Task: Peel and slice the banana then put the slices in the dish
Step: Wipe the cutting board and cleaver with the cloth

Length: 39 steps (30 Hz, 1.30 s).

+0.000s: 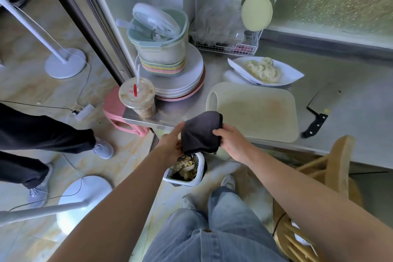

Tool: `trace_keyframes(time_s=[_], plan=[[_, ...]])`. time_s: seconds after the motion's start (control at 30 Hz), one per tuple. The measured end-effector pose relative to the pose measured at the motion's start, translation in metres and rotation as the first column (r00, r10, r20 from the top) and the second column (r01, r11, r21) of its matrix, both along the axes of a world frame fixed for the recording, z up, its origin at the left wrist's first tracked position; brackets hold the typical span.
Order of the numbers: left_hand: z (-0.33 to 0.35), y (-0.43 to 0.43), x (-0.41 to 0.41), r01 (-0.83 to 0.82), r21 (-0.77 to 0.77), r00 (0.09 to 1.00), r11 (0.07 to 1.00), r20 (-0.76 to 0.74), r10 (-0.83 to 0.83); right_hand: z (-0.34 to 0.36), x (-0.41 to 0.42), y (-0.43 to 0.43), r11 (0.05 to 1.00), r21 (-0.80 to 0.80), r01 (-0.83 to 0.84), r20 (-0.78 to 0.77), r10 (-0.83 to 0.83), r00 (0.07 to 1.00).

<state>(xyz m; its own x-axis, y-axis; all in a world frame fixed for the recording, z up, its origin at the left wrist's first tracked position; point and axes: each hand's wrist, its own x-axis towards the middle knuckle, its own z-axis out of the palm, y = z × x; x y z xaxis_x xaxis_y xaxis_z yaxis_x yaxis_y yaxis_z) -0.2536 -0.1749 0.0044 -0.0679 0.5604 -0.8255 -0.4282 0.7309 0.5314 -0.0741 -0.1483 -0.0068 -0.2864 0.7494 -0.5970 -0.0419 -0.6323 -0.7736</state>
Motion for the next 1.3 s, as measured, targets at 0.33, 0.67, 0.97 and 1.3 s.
trace_keyframes(time_s=[0.33,0.67,0.97,1.3], plan=[[0.001,0.012,0.014,0.276,0.152,0.948,0.949,-0.206,-0.242,-0.002,0.014,0.007,0.988,-0.055,0.144,0.038,-0.142,0.989],[0.003,0.049,0.051,0.294,0.183,0.954,0.938,-0.117,-0.276,0.008,0.055,0.036,0.948,0.035,0.317,-0.106,-0.311,0.944],[0.015,0.122,0.122,0.419,0.207,0.876,0.884,-0.348,-0.334,0.011,0.119,0.096,0.971,0.084,0.225,0.094,-0.232,0.968],[0.011,0.214,0.173,0.544,0.113,0.739,0.831,-0.533,-0.411,0.016,0.214,0.184,0.909,0.044,0.414,0.237,-0.412,0.88]])
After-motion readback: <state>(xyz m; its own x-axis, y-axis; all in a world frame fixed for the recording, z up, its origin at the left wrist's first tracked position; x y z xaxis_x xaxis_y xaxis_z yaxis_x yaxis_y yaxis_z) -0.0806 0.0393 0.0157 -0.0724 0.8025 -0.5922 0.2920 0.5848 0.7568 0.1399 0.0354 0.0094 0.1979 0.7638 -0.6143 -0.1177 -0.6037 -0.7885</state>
